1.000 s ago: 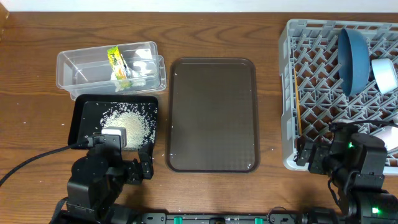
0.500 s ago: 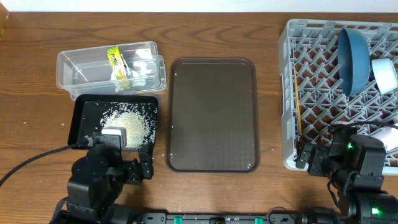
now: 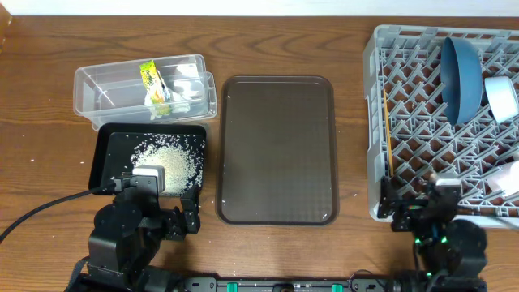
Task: Sort waste into correct bins and load items into the dishwasher rack
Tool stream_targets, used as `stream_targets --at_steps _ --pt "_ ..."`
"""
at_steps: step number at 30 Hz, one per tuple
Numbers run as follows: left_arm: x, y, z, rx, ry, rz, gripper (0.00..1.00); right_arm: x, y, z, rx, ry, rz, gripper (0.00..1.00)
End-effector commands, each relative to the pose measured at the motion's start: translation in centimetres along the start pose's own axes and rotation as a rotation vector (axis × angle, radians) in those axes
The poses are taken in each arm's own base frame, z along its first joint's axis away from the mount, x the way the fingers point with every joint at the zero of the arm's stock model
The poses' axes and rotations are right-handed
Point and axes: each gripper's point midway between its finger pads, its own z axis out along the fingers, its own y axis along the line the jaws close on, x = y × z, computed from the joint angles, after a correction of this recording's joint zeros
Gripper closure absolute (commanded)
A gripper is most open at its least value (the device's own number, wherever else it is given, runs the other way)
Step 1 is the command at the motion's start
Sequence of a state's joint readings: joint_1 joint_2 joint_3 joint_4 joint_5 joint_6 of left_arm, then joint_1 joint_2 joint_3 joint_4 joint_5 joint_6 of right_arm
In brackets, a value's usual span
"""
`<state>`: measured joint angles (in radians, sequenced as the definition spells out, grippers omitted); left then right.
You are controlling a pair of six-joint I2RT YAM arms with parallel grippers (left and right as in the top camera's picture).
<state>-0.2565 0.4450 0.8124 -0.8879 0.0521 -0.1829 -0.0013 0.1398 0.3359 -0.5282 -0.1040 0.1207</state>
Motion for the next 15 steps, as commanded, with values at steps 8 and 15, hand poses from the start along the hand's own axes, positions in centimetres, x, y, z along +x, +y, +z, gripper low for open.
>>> stream_targets --at_steps 8,15 --pt "0.0 0.1 0.0 -0.006 -0.005 0.0 0.07 1.2 -0.1 2.9 -0.038 -0.216 -0.032 0.01" --pt "0.0 0.1 0.0 -0.006 -0.005 0.0 0.06 1.1 -0.1 2.9 -0.039 -0.221 -0.032 0.01"
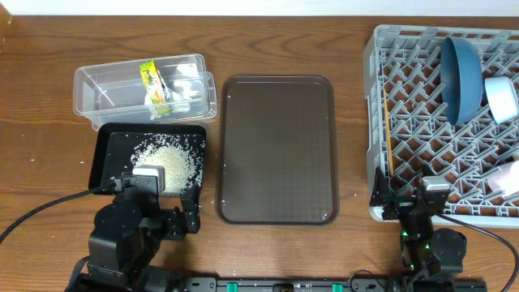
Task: Sort waste into correct bins and load items into the dishwasher rack
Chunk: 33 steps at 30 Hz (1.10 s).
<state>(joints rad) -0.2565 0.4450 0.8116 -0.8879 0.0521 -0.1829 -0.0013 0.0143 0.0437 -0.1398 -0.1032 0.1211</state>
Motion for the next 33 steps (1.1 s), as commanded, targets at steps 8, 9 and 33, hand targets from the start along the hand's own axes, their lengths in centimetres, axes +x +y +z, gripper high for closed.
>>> stream_targets --at_steps 8,9,33 --pt "-0.06 0.09 0.0 -0.006 -0.005 0.0 0.06 0.1 0.33 0.01 -0.014 -0.002 -0.008 0.01" --pt "-0.06 0.09 0.0 -0.006 -0.005 0.0 0.06 0.1 0.33 0.01 -0.014 -0.002 -0.008 0.01" --pt "0.41 0.37 -0.01 -0.019 0.012 0.001 0.06 0.1 0.33 0.01 -0.014 -0.002 -0.008 0.01"
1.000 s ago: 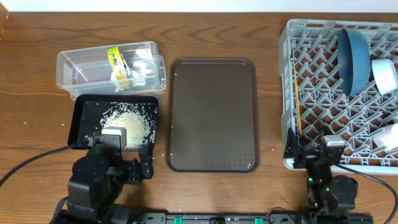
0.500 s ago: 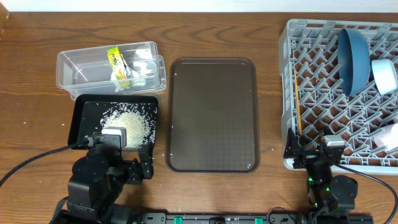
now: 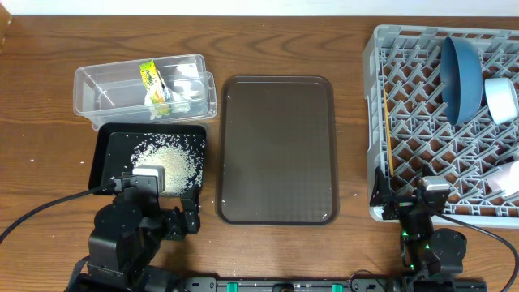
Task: Sort waste into correct bins and load items into the dishwasher rack
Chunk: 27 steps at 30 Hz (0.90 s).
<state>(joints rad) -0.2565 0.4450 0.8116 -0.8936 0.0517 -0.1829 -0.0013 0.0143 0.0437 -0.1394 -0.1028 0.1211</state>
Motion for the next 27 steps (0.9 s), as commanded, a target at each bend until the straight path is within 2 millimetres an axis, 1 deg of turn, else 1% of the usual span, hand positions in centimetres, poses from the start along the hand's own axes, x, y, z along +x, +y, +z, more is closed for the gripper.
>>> stream_targets --at_steps 1,6,12,17,24,27 --pt "0.5 0.6 0.0 -0.031 0.013 0.001 0.06 0.1 0.3 0.0 -0.014 -0.002 -0.008 0.01" --pt "0.7 2.6 0.6 -0.101 -0.046 -0.055 0.06 0.1 0.3 0.0 -0.014 -0.002 -0.008 0.01" --pt "1.7 4.6 2.8 -0.137 -0.201 -0.091 0.06 0.1 0.3 0.0 -0.014 -0.002 -0.008 0.01" --pt "2.1 5.3 5.1 -0.123 -0.333 -0.09 0.06 0.1 0.3 0.0 -0.014 -0.002 -0.008 0.01" --pt "1.1 5.8 7.2 -0.096 -0.543 -0.075 0.06 0.1 0.3 0.0 -0.014 -0.002 -0.008 0.01" --pt "1.7 6.0 8.3 -0.087 -0.572 -0.073 0.06 0.1 0.3 0.0 -0.014 -0.002 -0.008 0.01"
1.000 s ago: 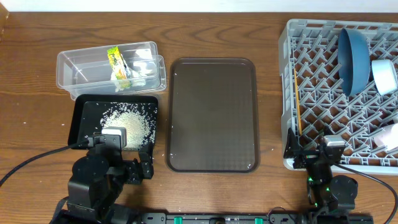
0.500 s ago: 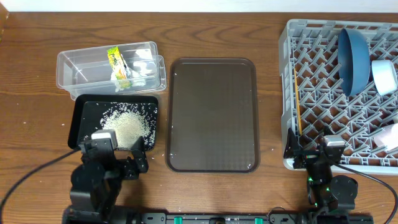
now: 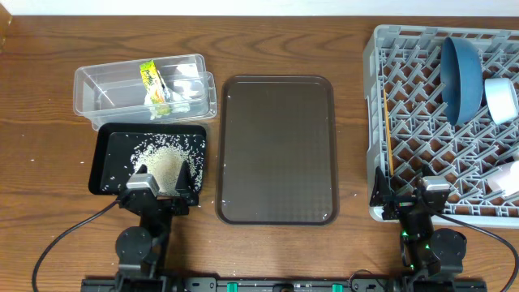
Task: Sort waste into correct bins and load items into the dishwasher rack
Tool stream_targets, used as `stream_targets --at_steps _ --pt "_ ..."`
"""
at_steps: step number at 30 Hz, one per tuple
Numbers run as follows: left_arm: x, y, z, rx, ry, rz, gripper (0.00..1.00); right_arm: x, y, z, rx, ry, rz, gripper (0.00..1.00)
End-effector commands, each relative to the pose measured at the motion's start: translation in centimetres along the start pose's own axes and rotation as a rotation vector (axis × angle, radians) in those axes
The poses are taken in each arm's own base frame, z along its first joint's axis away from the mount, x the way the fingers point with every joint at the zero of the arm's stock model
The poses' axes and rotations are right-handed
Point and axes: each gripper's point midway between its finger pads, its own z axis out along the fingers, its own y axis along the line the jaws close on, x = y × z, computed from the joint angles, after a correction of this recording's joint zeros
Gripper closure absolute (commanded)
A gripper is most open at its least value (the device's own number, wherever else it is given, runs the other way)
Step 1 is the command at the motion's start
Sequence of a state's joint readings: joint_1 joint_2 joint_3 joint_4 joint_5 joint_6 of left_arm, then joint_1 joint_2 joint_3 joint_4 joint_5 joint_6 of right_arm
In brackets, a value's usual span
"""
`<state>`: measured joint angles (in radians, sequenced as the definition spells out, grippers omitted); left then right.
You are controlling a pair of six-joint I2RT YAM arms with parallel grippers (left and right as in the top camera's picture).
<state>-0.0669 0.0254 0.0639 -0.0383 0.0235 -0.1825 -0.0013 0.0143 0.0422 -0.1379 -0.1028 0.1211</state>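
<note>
The grey dishwasher rack (image 3: 381, 122) at the right holds a blue bowl (image 3: 460, 69), a white cup (image 3: 503, 93) and a thin orange stick (image 3: 388, 142). A clear bin (image 3: 97, 85) at the back left contains a yellow-green wrapper (image 3: 151, 81). In front of it a black tray (image 3: 109, 162) carries loose rice (image 3: 166, 158). My left gripper (image 3: 162, 177) is open over the black tray's near edge, with rice showing between its fingers. My right gripper (image 3: 399, 195) sits at the rack's near left corner and looks open and empty.
A bare brown serving tray (image 3: 276, 150) lies in the middle of the wooden table. A few rice grains are scattered beside the black tray. Cables run from both arm bases along the front edge.
My left arm has changed pose: its gripper was low beside the black tray's near right corner and now rests open over that tray's near edge. The right arm has not moved.
At first my right arm sat low at the front right, below the rack. Half a second later its gripper was at the rack's near left corner, where it has stayed. The left arm kept still until the last moment, then shifted onto the black tray's edge.
</note>
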Motion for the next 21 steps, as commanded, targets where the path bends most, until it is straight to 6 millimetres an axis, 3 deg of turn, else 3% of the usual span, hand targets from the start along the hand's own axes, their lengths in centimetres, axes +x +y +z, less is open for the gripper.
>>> stream_targets --at_steps 1,5,21 --pt "1.7 0.7 0.3 -0.017 0.011 0.005 0.06 0.1 0.3 0.0 -0.014 -0.002 -0.008 0.01" --pt "3.0 1.0 0.3 -0.03 0.065 0.007 0.06 0.1 0.3 0.0 -0.014 -0.002 -0.008 0.01" --pt "3.0 1.0 0.3 -0.03 0.065 0.007 0.06 0.1 0.3 0.0 -0.014 -0.002 -0.008 0.01"
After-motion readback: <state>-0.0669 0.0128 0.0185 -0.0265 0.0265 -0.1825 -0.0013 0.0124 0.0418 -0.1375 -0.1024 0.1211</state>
